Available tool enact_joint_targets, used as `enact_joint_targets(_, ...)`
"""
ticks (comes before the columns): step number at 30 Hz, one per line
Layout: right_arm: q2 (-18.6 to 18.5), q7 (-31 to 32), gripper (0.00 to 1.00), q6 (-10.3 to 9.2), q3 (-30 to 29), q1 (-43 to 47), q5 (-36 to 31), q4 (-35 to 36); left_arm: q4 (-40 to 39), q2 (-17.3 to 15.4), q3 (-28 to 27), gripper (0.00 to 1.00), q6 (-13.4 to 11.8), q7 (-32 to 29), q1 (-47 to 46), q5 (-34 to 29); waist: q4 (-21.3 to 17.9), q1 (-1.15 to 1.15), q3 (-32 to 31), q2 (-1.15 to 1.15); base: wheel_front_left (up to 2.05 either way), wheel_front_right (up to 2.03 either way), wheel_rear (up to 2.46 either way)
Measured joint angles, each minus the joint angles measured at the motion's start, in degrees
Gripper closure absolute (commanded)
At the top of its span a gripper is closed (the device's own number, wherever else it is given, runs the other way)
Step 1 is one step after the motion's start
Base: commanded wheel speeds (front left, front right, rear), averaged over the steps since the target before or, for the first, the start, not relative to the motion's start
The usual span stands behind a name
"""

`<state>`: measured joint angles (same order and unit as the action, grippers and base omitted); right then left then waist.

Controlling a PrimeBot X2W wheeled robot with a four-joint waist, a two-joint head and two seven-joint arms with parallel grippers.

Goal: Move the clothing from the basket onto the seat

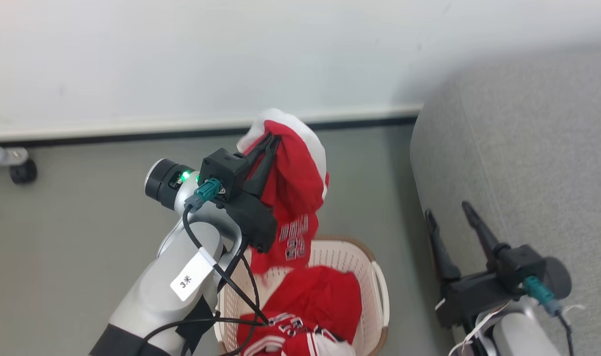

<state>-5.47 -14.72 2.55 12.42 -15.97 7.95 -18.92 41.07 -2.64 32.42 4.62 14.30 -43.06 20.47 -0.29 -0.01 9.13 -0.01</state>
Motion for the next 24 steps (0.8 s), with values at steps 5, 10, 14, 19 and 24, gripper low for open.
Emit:
enact_joint_targets(5,0.52,0.00,0.00,1.07,2.33,1.45,-0.14,-1.89,0.23,0.01,0.81,1.00,0.53,0.00,0.39,0.14,0.49,0.00,-5.10,0.00,0.00,0.00,0.00)
enact_joint_targets(10,0.79,0.01,0.00,1.97,4.65,2.38,-0.58,-3.42,-1.12,0.23,2.13,1.00,0.96,0.00,0.97,0.14,0.82,0.00,-8.71,0.00,0.00,0.00,0.00)
enact_joint_targets(14,0.89,0.01,0.00,2.54,5.97,2.24,-0.93,-4.95,-1.86,0.25,3.04,1.00,1.01,0.00,1.14,0.16,1.05,0.00,-10.28,0.00,0.00,0.00,0.00)
enact_joint_targets(19,0.93,0.01,0.00,3.23,8.08,-0.23,-1.52,-8.39,-2.75,0.36,4.79,1.00,1.45,0.00,1.33,0.49,1.56,0.00,-11.91,0.00,0.00,0.00,0.00)
enact_joint_targets(24,1.00,0.01,0.00,3.60,9.89,-3.32,-1.87,-11.91,-3.52,0.37,7.04,1.00,1.51,-0.08,1.78,0.59,2.23,0.01,-12.50,0.00,0.00,0.00,0.00)
